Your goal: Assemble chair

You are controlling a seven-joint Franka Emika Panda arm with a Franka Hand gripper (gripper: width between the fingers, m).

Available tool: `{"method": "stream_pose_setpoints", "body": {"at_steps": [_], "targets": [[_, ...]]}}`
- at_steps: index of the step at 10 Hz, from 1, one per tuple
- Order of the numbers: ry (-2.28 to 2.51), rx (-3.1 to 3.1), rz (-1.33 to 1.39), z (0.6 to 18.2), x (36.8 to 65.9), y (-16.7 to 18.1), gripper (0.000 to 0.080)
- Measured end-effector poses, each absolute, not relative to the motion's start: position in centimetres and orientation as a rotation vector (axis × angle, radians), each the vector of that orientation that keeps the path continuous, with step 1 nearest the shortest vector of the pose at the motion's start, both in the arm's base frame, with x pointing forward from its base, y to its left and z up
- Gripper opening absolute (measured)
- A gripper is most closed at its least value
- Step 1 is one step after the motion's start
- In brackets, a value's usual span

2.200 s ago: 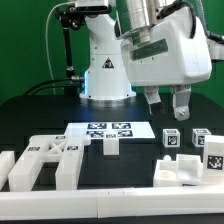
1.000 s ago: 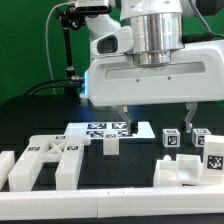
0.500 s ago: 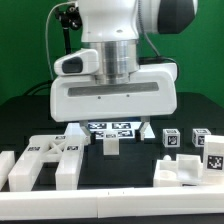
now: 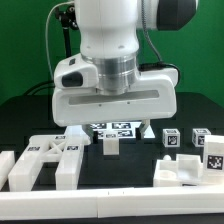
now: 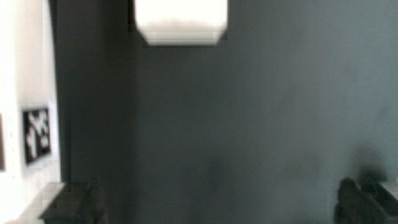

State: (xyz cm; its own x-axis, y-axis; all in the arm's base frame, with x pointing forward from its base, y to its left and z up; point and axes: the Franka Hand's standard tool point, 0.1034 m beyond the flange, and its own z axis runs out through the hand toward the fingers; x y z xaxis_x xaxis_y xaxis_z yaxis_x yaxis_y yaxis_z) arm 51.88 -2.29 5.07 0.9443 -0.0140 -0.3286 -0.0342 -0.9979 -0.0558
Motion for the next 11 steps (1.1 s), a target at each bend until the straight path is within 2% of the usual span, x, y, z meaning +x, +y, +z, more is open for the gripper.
{"method": "stream_pose_setpoints", "body": {"at_steps": [2,3,5,6,8,11], "targets": [[0.084,-2.974,0.747,5.5,51.0,-1.6,0.0649],[0.108,-2.96,0.794,5.4,51.8,-1.8,0.0649],[0.104,-2.889,0.989,5.3,50.9,-1.8,0.0649],[0.101,-2.854,1.078,4.9,50.7,-2.1,0.0649],[0.085,-2.757,1.331,4.0,48.6,-2.6,0.0649],[0.079,-2.755,1.347,3.6,48.9,-2.6,0.0649]]}}
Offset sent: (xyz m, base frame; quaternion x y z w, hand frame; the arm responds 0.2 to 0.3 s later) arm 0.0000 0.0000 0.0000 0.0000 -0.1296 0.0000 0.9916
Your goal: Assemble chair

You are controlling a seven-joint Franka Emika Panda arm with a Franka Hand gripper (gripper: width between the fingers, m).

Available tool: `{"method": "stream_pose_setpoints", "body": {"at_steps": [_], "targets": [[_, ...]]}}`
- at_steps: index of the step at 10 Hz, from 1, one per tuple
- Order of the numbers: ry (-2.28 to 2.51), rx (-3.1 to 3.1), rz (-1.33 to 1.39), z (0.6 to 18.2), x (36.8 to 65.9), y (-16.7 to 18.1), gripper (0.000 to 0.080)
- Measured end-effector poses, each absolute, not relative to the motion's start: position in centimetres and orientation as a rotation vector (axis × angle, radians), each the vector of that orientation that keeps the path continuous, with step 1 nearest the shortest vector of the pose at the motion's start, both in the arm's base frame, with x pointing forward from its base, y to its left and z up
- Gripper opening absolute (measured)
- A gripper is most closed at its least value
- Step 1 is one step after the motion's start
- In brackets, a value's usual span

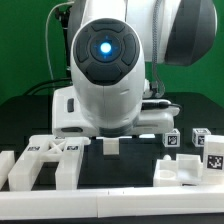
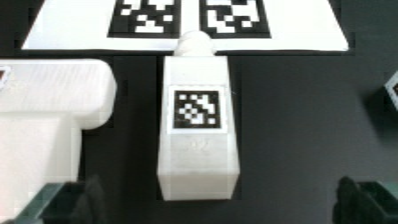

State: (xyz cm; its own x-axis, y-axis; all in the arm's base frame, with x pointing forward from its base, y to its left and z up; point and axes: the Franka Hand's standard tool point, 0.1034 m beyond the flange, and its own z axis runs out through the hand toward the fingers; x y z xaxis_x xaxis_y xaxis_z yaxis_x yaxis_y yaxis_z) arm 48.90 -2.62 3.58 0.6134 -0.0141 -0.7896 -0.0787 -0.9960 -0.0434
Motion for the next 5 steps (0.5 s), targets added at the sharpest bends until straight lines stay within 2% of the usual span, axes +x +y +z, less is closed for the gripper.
{"method": "stream_pose_setpoints", "body": {"at_steps": [2,5], "targets": [[0.083,-2.751,1.355,3.4,48.7,-2.7,0.0649],[0.106,-2.728,1.416,1.1,46.1,-2.8,0.0649]]}}
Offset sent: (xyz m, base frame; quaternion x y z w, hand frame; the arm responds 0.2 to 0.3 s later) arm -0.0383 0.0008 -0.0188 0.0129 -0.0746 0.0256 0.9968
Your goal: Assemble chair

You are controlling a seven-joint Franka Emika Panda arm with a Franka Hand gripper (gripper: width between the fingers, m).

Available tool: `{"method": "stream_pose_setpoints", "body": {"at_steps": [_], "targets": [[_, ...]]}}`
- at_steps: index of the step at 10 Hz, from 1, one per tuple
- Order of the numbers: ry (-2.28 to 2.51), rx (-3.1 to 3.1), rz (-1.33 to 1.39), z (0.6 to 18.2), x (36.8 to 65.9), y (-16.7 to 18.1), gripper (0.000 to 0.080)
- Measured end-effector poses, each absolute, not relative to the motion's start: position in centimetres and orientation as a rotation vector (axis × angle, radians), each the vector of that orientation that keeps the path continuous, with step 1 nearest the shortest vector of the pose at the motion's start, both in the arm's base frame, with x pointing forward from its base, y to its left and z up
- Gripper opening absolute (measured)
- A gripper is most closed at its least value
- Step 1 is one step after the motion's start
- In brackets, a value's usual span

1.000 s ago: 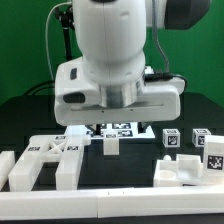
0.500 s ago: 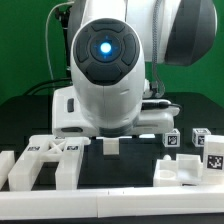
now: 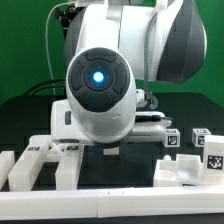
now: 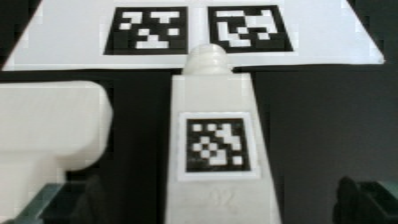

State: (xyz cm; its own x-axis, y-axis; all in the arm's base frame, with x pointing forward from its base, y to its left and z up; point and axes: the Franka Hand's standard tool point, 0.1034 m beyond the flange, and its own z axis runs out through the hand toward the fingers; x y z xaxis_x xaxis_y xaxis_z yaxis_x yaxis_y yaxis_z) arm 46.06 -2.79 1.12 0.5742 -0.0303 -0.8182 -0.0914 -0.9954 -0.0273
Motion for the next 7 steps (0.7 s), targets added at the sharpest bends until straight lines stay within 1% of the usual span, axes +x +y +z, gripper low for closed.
{"method": "stream_pose_setpoints", "body": {"at_steps": [1,4,6,7], "targets": [[0.107,-2.742,1.394,0.78,45.99,-2.89,0.0649],[0.112,-2.742,1.391,0.8,46.02,-3.06,0.0649],[0.114,-2.741,1.391,0.8,46.01,-3.13,0.0383],[0.115,-2.741,1.39,0.8,46.01,-3.16,0.0285]]}}
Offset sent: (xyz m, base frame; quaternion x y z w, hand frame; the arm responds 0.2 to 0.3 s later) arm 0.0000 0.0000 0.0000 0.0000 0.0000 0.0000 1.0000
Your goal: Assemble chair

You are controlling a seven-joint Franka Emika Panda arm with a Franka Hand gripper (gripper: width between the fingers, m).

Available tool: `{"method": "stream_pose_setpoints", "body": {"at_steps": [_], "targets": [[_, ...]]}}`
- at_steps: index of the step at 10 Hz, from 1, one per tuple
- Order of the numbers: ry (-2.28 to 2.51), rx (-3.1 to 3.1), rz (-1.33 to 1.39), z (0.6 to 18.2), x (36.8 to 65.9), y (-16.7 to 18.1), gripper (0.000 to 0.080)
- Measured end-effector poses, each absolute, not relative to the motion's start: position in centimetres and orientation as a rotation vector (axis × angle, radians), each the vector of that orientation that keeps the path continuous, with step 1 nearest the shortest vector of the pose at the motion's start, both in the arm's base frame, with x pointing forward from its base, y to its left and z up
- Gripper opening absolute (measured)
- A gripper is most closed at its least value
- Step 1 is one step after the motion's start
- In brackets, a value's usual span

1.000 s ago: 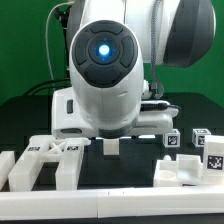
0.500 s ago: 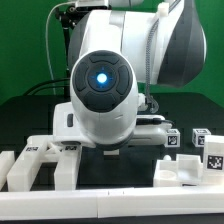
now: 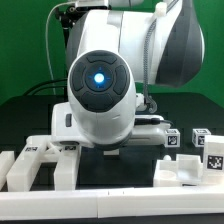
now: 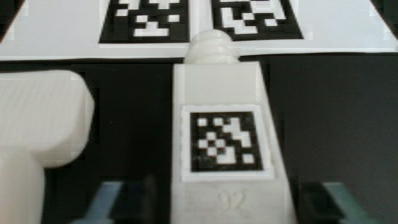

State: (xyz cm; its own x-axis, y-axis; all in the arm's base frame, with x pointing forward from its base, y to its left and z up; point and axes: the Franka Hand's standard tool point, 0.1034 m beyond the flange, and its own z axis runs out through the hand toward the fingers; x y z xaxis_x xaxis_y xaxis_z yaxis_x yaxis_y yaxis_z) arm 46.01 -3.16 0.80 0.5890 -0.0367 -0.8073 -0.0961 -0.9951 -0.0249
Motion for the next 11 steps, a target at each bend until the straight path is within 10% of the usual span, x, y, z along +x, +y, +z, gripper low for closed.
{"method": "stream_pose_setpoints", "body": {"at_steps": [6,8,11], "targets": [[0.116,-2.736,1.39,1.6,46.5,-3.2,0.0285],[0.091,-2.794,1.22,8.1,50.5,-2.5,0.0287],[0.071,-2.843,1.208,11.8,51.9,-2.5,0.0287]]}}
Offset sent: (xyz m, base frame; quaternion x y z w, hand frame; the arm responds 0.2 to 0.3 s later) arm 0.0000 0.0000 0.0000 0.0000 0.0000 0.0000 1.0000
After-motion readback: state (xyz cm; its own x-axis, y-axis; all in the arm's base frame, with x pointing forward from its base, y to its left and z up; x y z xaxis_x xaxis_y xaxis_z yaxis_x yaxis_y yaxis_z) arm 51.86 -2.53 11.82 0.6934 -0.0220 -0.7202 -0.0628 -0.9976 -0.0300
